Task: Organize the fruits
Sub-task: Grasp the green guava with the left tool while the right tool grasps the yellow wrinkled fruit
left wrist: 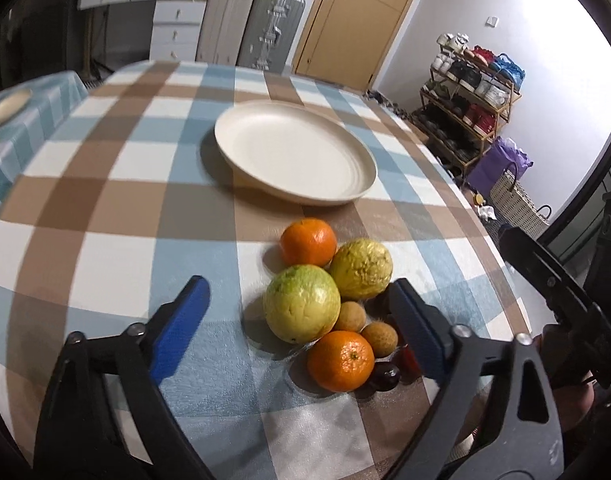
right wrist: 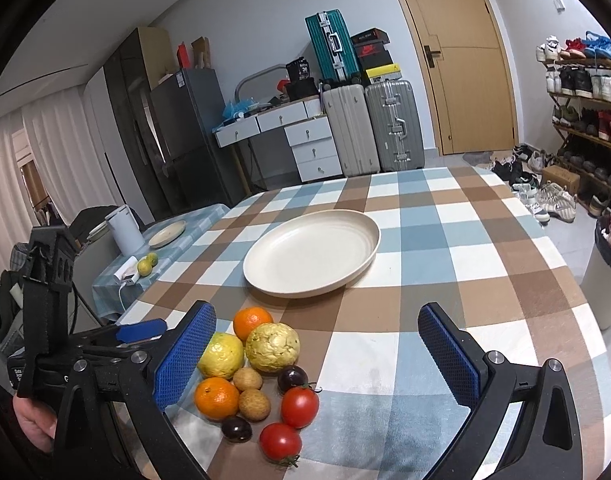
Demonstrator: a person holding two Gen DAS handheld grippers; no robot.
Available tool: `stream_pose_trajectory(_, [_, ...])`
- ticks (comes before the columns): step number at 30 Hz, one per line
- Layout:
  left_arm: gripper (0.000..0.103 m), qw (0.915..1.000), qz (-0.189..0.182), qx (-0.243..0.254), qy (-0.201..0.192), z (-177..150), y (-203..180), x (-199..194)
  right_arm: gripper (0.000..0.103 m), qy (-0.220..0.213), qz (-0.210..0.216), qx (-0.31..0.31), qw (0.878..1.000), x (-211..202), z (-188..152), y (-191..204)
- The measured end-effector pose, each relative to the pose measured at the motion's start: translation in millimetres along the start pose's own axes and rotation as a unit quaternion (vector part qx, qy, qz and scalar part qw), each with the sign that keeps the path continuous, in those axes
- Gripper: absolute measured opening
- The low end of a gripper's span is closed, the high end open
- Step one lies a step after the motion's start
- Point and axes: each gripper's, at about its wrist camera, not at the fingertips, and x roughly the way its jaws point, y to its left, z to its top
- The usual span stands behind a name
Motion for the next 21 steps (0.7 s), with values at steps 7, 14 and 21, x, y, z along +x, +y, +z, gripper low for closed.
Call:
stream_pose_trajectory(7, [0.051, 0.9975, -0.058, -0.022, 0.035, 1, 13, 24, 0.103, 0.022, 0.001, 0.008, 1.000, 15, -2, -4])
stream_pose_trajectory(14, [0.043, 0.9921, -0.104, -0.053, 0.047, 4, 29, 35, 0.103, 0.044, 0.000, 0.013, 0.999, 29, -4, -8])
stream_pose_trajectory(21, [0.042, 0.9895, -0.121, -0.062, 0.049, 7, 38, 37, 0.103, 0.078, 0.019, 0.015, 0.997, 41, -4, -6])
